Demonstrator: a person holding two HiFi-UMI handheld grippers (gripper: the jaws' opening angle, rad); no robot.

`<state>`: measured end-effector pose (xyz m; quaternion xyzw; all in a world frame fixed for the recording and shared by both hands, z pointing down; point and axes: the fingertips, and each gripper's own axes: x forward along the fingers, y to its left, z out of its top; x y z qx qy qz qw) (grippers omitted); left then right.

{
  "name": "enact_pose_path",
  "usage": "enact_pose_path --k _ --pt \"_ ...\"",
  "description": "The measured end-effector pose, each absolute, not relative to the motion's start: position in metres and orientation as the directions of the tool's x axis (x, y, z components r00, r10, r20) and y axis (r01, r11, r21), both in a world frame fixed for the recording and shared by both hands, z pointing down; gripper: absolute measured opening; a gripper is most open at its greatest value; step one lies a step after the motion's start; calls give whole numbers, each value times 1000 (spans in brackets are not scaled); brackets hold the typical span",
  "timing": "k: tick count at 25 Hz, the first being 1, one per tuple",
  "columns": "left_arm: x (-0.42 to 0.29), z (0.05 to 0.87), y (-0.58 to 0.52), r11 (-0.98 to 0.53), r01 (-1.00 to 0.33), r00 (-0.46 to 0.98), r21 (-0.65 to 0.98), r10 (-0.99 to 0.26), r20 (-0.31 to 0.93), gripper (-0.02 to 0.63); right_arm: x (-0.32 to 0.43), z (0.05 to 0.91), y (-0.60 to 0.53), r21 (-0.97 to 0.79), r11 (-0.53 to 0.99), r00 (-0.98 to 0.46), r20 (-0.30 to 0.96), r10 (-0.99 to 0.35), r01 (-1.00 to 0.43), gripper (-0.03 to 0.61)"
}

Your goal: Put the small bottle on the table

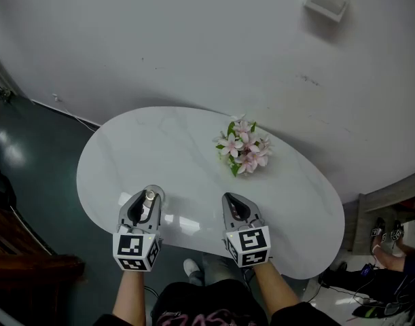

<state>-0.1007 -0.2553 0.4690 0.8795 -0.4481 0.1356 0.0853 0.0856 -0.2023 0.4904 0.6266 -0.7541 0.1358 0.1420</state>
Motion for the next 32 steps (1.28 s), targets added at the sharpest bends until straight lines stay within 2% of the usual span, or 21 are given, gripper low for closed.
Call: enact_pose_path --k 32 --pt "-83 549 -352 -533 -843 510 67 -755 412 130 79 567 -307 -139 221 -261 474 -841 -965 67"
